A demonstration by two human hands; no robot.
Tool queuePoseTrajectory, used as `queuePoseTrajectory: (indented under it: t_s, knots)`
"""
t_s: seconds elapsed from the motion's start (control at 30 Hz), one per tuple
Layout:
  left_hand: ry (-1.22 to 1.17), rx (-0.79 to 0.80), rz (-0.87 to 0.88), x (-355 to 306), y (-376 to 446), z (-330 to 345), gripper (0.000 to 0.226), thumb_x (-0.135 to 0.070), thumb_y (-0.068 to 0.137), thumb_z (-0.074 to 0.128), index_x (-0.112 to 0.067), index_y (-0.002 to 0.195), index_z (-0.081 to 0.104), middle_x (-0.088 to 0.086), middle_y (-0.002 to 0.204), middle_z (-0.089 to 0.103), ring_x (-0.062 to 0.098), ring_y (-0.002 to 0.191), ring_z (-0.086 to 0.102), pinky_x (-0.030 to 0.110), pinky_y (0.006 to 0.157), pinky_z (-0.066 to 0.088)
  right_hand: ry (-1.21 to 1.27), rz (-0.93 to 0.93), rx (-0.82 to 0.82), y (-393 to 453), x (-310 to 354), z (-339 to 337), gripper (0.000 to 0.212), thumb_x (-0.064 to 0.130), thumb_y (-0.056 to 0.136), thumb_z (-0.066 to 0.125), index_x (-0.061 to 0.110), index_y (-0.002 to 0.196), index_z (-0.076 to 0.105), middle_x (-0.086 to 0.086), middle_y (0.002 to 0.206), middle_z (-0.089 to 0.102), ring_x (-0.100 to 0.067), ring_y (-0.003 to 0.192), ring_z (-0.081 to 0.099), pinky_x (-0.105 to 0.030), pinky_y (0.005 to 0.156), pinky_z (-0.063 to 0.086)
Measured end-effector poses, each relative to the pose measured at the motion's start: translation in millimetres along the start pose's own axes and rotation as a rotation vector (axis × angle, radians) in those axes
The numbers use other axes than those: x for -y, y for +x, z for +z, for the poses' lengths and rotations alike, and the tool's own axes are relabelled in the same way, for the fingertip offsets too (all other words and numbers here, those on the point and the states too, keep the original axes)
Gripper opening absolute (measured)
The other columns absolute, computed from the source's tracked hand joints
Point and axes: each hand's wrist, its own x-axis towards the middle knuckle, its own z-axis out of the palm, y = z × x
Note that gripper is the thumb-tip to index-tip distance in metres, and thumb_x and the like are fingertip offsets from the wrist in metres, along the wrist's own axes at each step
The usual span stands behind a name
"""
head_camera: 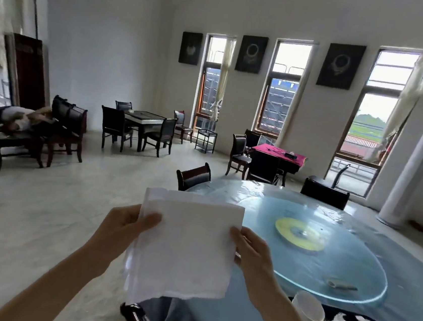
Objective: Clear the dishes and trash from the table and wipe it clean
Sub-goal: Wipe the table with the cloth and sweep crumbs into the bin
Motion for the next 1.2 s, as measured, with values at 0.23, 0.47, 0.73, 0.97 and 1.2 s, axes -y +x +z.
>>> queuePoseTrajectory:
  t_s: [0.23,0.47,0.73,0.97,1.2]
  knots:
    - [-0.054,0.098,0.008,22,62,-21,0.036,-0.046,0.08,0.082,-0.015,0.098,0.083,0.009,0.095,0.08,0.03,0.087,0.077,0.052,0.087,0.061,-0.11,-0.048,-0.177,38,-10,31,0.017,0.021,0.096,0.071,0.006,0.092,0.078,-0.003,0.077,0.066,-0.016,0.072,0.054,-0.032,0.07,0.042]
    - [-0.071,0.162,-0.013,49,141,-15,0.022,-0.028,0.083,0.079,-0.01,0.095,0.083,0.011,0.091,0.08,0.031,0.085,0.077,0.047,0.086,0.062,-0.069,0.067,-0.291,101,-30,40,0.013,0.021,0.096,0.073,0.009,0.095,0.077,-0.003,0.065,0.059,-0.011,0.054,0.049,-0.023,0.055,0.05]
    - [-0.018,0.34,0.004,93,253,6,0.051,-0.043,0.076,0.088,0.006,0.08,0.076,0.039,0.081,0.063,0.03,0.069,0.063,0.039,0.068,0.05,0.03,0.105,-0.323,180,-53,71,0.031,0.025,0.103,0.063,0.031,0.131,0.052,-0.008,0.097,0.081,-0.017,0.074,0.073,-0.029,0.064,0.058]
    - [-0.009,0.436,-0.052,142,301,32,0.017,-0.026,0.087,0.079,-0.009,0.085,0.083,0.017,0.081,0.077,0.025,0.069,0.071,0.039,0.069,0.058,0.018,0.137,-0.2,215,-71,113,0.025,0.025,0.102,0.063,0.035,0.125,0.066,-0.015,0.109,0.077,-0.019,0.086,0.075,-0.03,0.071,0.063]
    - [0.028,0.537,-0.069,204,333,41,0.022,-0.032,0.079,0.081,-0.012,0.088,0.076,0.011,0.082,0.075,0.017,0.073,0.066,0.044,0.071,0.058,-0.071,0.219,-0.281,250,-125,134,0.016,0.022,0.1,0.067,0.027,0.113,0.074,-0.012,0.104,0.078,-0.017,0.09,0.077,-0.029,0.07,0.062]
